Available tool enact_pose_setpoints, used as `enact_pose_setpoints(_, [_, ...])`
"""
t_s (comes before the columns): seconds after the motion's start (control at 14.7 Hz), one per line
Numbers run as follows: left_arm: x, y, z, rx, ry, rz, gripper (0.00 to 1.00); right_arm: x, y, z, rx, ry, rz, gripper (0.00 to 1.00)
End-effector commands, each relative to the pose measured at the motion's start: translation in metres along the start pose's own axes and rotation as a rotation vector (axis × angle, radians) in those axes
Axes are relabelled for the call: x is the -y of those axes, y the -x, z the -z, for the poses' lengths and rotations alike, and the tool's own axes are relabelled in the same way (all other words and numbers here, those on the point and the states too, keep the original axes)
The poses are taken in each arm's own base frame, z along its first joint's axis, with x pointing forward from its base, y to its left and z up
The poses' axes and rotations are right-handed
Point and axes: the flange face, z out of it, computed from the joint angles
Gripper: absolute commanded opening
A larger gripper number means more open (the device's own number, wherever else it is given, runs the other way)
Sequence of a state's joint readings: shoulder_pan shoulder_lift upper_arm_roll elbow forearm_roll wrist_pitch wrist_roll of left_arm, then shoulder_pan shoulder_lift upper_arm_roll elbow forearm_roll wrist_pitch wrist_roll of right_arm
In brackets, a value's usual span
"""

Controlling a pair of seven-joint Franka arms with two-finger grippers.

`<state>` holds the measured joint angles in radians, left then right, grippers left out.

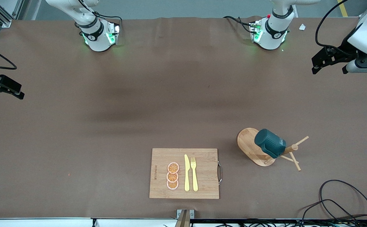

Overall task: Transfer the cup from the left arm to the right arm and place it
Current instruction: 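Reach the left gripper toward the teal mug on the mug tree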

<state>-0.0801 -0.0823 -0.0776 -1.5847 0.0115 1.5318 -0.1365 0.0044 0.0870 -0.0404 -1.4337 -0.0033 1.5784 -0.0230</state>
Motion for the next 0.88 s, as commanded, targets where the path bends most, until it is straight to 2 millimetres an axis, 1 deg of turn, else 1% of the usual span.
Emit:
enact_pose_setpoints(0.0, [-0.002,-0.002,0.005,0.000,0.009,0.006,1.00,-0.001,0.006,0.006,-0.001,-0.010,-0.013,1.00])
enact_pose_setpoints(0.2, [0.002,-0.002,0.010,-0.012,0.003,0.000,1.00,-0.001,0.006,0.006,-0.001,-0.010,-0.013,1.00])
enact_pose_setpoints(0.27, [0.006,-0.005,0.007,-0.008,0.007,0.003,1.00,-0.001,0.006,0.006,-0.001,-0.010,-0.013,1.00])
enact_pose_setpoints(0.34, [0.007,-0.010,-0.002,0.014,0.021,0.026,1.00,-0.001,0.006,0.006,-0.001,-0.010,-0.013,1.00])
enact_pose_setpoints(0.41, [-0.002,-0.011,-0.004,0.019,0.039,0.050,1.00,-0.001,0.006,0.006,-0.001,-0.010,-0.013,1.00])
enact_pose_setpoints(0.48, [-0.004,-0.014,-0.010,0.028,0.043,0.105,1.00,-0.001,0.006,0.006,-0.001,-0.010,-0.013,1.00])
enact_pose_setpoints(0.54, [-0.009,-0.023,-0.025,0.055,0.040,0.183,1.00,-0.001,0.006,0.006,-0.001,-0.010,-0.013,1.00])
enact_pose_setpoints(0.61, [-0.011,-0.031,-0.029,0.049,0.050,0.254,1.00,-0.001,0.006,0.006,-0.001,-0.010,-0.013,1.00])
enact_pose_setpoints(0.68, [-0.012,-0.044,-0.040,0.036,0.078,0.332,1.00,0.000,0.006,0.006,-0.001,-0.010,-0.012,1.00])
enact_pose_setpoints(0.82, [-0.013,-0.066,-0.064,0.048,0.173,0.461,1.00,-0.001,0.006,0.006,-0.001,-0.010,-0.013,1.00])
